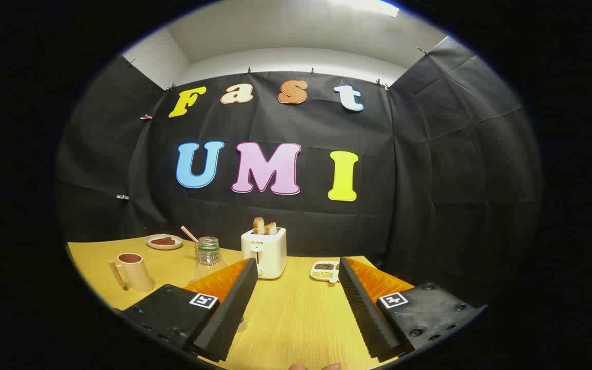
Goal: Take the bottle from table, then pour the juice into the cup, finally place the bottle on the coaster
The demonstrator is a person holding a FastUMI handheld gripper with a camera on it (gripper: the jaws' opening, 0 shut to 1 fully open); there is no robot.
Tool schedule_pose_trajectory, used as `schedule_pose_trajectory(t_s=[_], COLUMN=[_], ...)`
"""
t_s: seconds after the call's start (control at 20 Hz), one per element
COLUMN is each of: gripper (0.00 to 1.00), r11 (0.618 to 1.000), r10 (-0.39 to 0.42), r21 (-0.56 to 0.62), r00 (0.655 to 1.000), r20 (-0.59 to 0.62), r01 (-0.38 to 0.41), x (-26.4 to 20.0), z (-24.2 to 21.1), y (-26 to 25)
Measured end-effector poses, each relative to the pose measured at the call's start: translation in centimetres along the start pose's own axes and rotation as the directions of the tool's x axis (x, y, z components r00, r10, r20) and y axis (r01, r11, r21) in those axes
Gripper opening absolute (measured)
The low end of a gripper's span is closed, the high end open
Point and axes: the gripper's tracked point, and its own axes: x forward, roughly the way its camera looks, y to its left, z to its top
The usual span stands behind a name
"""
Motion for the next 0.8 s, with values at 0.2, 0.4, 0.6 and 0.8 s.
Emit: schedule_pose_trajectory(t_s=[0.2,0.4,0.6,0.8], gripper=[0.97,0.97,0.97,0.97], r11=[1.000,1.000,1.000,1.000], r10=[0.001,-0.005,-0.004,-0.002], r21=[-0.002,-0.009,-0.011,-0.020], r00=[1.000,1.000,1.000,1.000], r20=[0.003,0.010,0.008,0.007], r01=[-0.001,0.005,0.004,0.002], x=[-0.03,-0.07,0.06,0.04], z=[0.10,0.31,0.17,0.01], y=[0.03,-0.02,0.00,0.19])
